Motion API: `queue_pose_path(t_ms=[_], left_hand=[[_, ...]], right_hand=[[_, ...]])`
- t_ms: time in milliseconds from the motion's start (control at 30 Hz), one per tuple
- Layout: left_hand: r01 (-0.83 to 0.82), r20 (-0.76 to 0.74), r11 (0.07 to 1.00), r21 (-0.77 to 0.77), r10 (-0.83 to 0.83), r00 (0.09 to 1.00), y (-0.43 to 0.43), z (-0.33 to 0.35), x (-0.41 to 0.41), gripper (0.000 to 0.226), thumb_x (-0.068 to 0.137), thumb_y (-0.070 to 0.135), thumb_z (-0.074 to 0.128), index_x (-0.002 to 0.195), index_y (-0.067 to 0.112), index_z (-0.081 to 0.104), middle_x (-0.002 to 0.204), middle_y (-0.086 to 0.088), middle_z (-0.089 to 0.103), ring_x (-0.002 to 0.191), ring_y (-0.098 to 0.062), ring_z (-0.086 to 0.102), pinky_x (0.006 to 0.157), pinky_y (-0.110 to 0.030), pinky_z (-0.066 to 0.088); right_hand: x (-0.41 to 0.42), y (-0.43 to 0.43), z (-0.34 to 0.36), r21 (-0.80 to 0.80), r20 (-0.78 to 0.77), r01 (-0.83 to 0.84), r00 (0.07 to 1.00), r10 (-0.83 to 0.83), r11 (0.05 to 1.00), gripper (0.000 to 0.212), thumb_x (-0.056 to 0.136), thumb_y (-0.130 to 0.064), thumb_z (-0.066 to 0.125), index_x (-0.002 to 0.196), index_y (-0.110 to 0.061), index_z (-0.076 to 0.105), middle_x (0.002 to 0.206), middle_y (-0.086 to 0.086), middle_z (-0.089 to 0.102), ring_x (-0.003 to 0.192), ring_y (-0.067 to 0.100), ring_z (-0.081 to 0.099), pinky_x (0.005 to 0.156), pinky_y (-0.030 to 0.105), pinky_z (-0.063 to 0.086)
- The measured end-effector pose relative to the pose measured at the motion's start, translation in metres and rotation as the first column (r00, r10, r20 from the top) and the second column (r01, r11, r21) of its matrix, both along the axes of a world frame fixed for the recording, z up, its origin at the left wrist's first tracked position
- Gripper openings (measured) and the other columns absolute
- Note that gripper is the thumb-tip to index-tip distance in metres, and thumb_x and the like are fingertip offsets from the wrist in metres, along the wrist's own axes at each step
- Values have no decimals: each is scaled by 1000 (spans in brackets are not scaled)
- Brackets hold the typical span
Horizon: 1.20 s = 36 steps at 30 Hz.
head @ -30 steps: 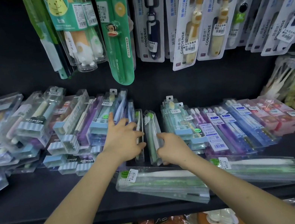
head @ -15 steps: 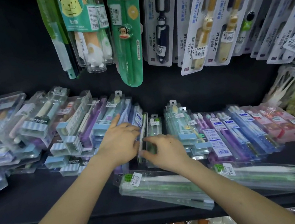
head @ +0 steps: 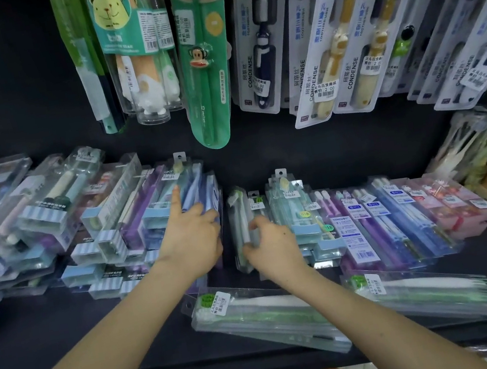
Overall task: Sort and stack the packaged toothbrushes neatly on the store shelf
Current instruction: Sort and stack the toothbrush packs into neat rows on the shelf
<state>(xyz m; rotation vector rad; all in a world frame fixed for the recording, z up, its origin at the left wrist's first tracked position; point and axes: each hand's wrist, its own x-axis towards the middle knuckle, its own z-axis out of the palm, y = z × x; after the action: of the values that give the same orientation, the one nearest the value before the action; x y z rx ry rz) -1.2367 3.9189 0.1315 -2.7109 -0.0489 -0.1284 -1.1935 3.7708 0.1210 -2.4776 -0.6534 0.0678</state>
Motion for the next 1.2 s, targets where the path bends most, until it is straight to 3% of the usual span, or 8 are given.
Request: queue_pose_path(t_ms=[133, 333, 467, 667, 800, 967, 1100, 1200], left_hand=[[-5, -5, 1000, -14, 5, 1000, 6, 1, 0, 43, 96, 44, 35, 128, 27, 58, 137, 10, 49, 125, -18, 42, 109, -65, -9], [-14, 0, 1000, -11, 14, 1000, 6, 1, 0, 42, 96, 43, 34, 126, 27, 60, 139, 10, 48, 125, -17, 43, 110, -65, -8], [-7, 10, 1000, -27, 7, 1000, 7, 1, 0, 43, 95, 44, 35, 126, 28, 60, 140, 11, 47, 126, -16, 42, 110, -63, -10], [8, 38, 999, -45, -6, 999, 13, -1, -2, 44, 94, 43, 34, 126, 28, 60, 137, 12, 50, 124, -15, 45, 110, -62, -11], [8, 59, 996, -90, -2, 998, 18, 0, -4, 43, 94, 43, 36, 127, 30, 59, 139, 13, 48, 125, -13, 45, 112, -58, -11], [34, 182, 923, -383, 39, 983, 12, 5, -2, 43, 100, 36, 35, 141, 30, 45, 131, 10, 58, 124, -11, 48, 115, -36, 2], [41, 227, 822, -568, 109, 968, 11, 13, 0, 66, 96, 11, 40, 152, 26, 9, 98, -5, 68, 97, -24, 59, 106, -30, 28], [0, 166, 656, -755, 190, 968, 13, 23, -1, 85, 85, -5, 44, 152, 28, 4, 114, -17, 66, 100, -32, 59, 88, -41, 45]], right_hand=[[4, -1, 4, 253, -338, 122, 941, -30, 960, 38, 93, -15, 54, 130, -10, 51, 91, 9, 68, 53, 19, 63, 53, 27, 54], [7, 5, -2, -240, -8, -48, 999, 47, 970, 28, 86, -7, 53, 109, -11, 66, 104, 7, 68, 96, 25, 64, 73, 29, 51], [9, 4, -11, -253, 193, -103, 969, 154, 962, 52, 82, -2, 50, 129, -22, 59, 114, 7, 61, 111, 28, 51, 73, 28, 40], [11, 7, -13, -378, 227, -198, 927, 298, 904, 33, 95, -29, 46, 105, -13, 73, 105, 6, 64, 107, 26, 46, 86, 32, 42], [11, 13, -3, -79, 81, -182, 979, 188, 980, 27, 96, -22, 48, 108, -9, 69, 102, 10, 69, 100, 28, 60, 89, 34, 46], [8, 37, 5, 346, -373, -44, 910, 181, 937, 34, 101, -23, 42, 128, -7, 56, 95, 6, 59, 82, 18, 57, 85, 40, 52], [7, 48, 7, 342, -414, 25, 902, 126, 939, 40, 96, -40, 52, 116, -5, 58, 96, 7, 61, 92, 25, 60, 92, 48, 49], [6, 50, 6, 352, -457, 68, 883, 108, 934, 56, 86, -36, 68, 129, -3, 52, 115, 12, 64, 107, 28, 62, 95, 47, 49]])
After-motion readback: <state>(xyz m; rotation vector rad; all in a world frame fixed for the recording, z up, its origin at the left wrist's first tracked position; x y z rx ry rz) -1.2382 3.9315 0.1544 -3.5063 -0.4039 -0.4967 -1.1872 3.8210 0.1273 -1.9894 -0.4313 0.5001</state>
